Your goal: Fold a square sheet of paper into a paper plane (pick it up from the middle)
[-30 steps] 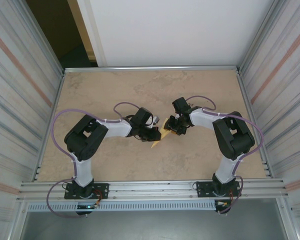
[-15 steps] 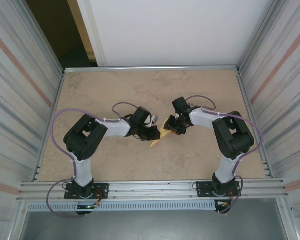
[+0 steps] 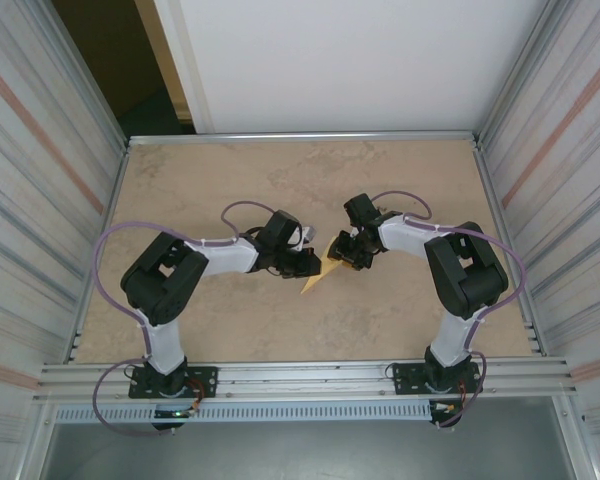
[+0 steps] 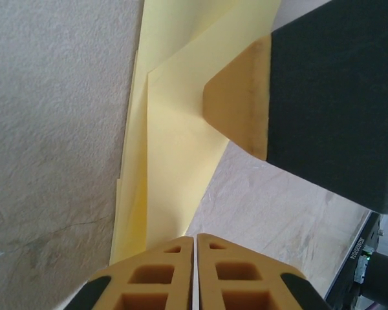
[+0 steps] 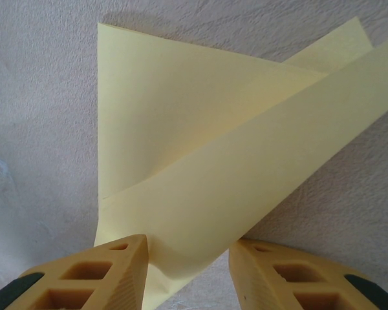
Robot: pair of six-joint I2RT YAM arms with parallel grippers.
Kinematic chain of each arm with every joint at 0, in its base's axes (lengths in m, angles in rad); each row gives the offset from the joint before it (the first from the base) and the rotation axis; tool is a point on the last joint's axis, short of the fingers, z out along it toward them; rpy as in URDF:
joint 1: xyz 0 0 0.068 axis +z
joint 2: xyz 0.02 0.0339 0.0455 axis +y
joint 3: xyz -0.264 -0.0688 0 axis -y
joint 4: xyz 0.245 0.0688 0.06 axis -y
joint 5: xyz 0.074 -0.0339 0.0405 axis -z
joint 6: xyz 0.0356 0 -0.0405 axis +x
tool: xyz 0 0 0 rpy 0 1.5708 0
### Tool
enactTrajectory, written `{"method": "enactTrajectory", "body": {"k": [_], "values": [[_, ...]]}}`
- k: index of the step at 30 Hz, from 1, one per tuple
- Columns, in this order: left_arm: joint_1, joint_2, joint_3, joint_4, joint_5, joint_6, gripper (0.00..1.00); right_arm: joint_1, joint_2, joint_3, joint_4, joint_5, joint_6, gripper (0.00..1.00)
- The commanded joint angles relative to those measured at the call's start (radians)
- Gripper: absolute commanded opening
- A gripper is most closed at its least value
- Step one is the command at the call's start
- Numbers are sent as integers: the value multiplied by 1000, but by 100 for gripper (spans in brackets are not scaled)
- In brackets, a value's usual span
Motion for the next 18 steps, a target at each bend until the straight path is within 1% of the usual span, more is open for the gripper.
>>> {"method": "enactTrajectory", "body": {"k": [1, 18], "values": [[4, 23, 19, -30, -28, -1, 11, 43, 206, -86, 49, 67, -26, 41], [4, 61, 26, -68, -66, 0, 8, 42, 220, -77, 38, 71, -34, 40]]}}
